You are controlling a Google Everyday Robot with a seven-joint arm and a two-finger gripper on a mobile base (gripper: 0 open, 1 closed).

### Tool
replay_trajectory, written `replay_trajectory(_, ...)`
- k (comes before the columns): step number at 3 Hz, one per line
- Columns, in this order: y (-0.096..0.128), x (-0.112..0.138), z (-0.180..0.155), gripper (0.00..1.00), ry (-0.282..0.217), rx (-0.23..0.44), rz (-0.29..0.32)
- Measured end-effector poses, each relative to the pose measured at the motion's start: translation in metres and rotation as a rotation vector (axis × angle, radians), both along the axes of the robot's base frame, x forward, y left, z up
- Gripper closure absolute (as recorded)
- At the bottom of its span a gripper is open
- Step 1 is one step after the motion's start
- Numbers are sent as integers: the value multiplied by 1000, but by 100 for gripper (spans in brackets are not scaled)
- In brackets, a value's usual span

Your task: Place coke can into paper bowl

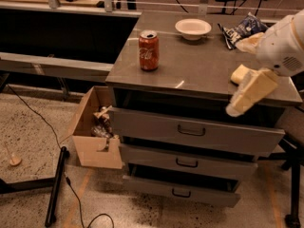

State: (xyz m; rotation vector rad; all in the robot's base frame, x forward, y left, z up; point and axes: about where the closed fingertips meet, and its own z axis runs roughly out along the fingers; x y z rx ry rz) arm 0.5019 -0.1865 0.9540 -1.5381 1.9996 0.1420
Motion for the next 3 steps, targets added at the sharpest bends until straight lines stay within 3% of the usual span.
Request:
replay_trajectory(1, 21, 34, -10, 0, -54, 160, -22)
replay_trajectory(2, 28, 70, -34, 0, -87, 318, -106)
replay_trajectory(3, 39, 106, -37, 0, -143, 483, -174)
